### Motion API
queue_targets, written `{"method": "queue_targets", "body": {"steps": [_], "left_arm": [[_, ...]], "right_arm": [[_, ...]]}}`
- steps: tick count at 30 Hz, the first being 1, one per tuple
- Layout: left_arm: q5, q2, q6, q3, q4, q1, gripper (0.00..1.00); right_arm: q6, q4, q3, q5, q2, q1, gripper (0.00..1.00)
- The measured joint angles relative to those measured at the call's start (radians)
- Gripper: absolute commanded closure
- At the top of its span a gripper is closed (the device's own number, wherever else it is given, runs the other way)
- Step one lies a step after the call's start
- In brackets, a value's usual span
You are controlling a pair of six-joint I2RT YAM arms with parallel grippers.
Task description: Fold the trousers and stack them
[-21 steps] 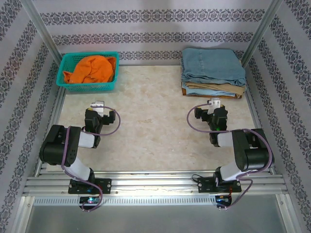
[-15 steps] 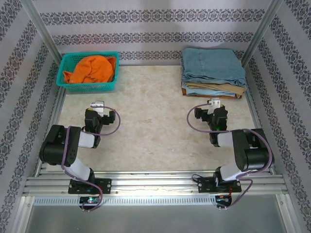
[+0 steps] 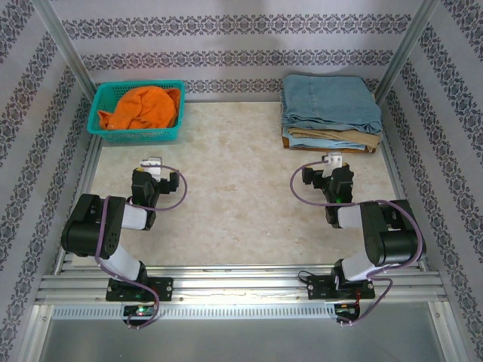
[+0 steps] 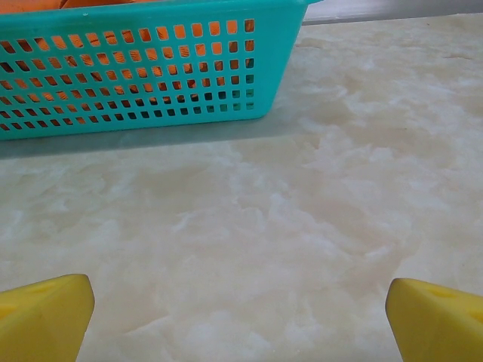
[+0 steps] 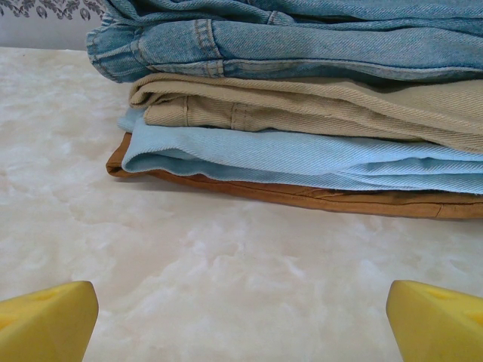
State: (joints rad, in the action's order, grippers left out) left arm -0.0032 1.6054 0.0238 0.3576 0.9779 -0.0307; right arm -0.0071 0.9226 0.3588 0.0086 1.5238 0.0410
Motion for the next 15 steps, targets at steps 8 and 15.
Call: {"method": "queue_targets", "body": {"steps": [8,15], "left_arm": [[0.004,0.0,0.0,0.0,0.002,0.0,0.0],[0.004,0.0,0.0,0.0,0.002,0.0,0.0]], "right_arm": [[0.0,0.0,0.0,-0.002,0.0,0.0,0.02],[0.002,-0.004,0.0,-0.014,0.0,-0.013,0.02]]}}
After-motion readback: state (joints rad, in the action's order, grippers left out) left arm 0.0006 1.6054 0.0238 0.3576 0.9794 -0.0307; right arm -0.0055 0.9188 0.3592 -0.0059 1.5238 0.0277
